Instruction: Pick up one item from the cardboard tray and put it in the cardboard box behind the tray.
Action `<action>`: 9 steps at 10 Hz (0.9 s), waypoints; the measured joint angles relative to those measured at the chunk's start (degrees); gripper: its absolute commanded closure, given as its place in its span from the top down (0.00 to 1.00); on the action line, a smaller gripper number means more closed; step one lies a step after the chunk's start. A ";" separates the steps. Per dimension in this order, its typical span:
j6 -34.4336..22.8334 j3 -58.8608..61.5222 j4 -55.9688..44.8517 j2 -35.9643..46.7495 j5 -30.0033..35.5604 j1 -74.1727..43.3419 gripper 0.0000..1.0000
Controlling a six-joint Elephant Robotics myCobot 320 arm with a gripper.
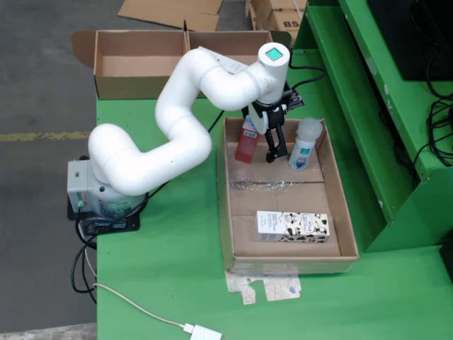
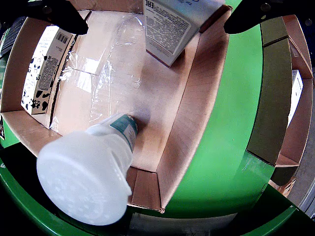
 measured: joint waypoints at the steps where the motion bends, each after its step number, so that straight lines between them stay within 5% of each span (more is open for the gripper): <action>1: 0.00 0.00 0.00 0.00 0.00 0.00 0.80; 9: 0.00 0.00 0.00 0.00 0.35 0.00 0.00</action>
